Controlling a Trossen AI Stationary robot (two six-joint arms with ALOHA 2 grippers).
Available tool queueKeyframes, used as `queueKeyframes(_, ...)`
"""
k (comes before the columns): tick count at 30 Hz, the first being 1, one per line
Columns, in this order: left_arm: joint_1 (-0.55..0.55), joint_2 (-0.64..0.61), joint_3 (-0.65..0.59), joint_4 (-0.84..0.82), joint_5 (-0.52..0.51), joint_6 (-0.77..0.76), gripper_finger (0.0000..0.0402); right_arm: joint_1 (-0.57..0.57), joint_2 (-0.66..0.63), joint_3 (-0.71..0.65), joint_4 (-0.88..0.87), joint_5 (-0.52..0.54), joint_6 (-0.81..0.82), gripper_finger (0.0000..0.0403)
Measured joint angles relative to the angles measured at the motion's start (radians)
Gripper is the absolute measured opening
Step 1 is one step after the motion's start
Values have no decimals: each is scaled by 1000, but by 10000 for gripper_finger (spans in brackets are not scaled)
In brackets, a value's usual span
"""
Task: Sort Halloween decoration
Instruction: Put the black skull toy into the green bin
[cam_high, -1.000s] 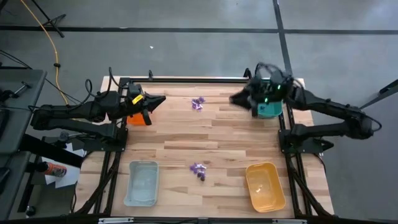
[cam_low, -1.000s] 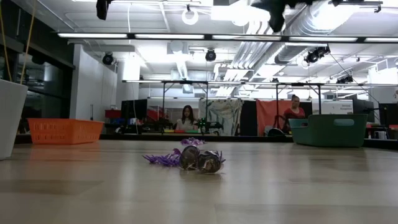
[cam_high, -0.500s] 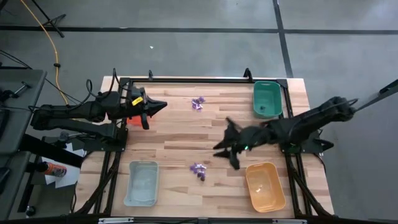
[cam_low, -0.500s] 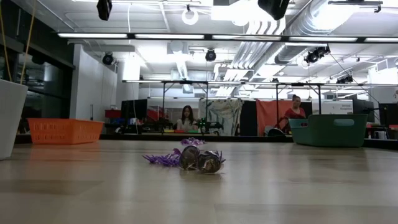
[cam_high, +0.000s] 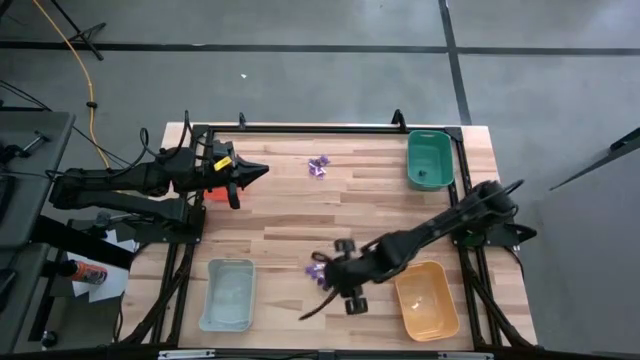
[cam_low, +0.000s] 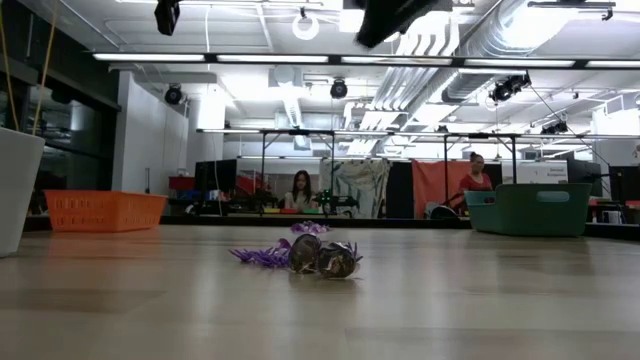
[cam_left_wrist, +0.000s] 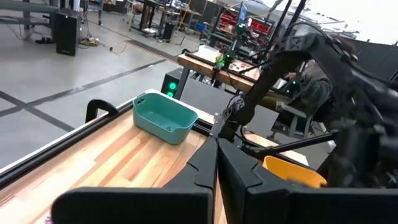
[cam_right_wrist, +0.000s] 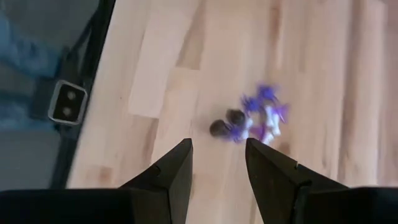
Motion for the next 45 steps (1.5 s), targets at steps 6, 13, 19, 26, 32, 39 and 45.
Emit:
queueKeyframes(6, 0, 0, 0, 0, 0, 0, 1, -1, 158, 79, -1, -89, -230, 144)
queueKeyframes(13, 0, 0, 0, 0, 0, 1, 1, -13, 239, 86, -1, -82, -350, 144)
queueKeyframes(19, 0, 0, 0, 0, 0, 1, 1, -43, 240, 68, 14, -71, -409, 144)
queueKeyframes(26, 0, 0, 0, -1, -7, 1, 1, -55, 242, 27, 56, -107, -503, 144)
queueKeyframes(32, 0, 0, 0, -1, -7, 1, 1, -55, 244, 27, 115, -133, -558, 144)
queueKeyframes(39, 0, 0, 0, -2, -8, 1, 1, -54, 278, 27, 127, -146, -582, 144)
queueKeyframes(45, 0, 1, 0, -8, -8, 1, 1, -54, 296, 27, 116, -140, -582, 144)
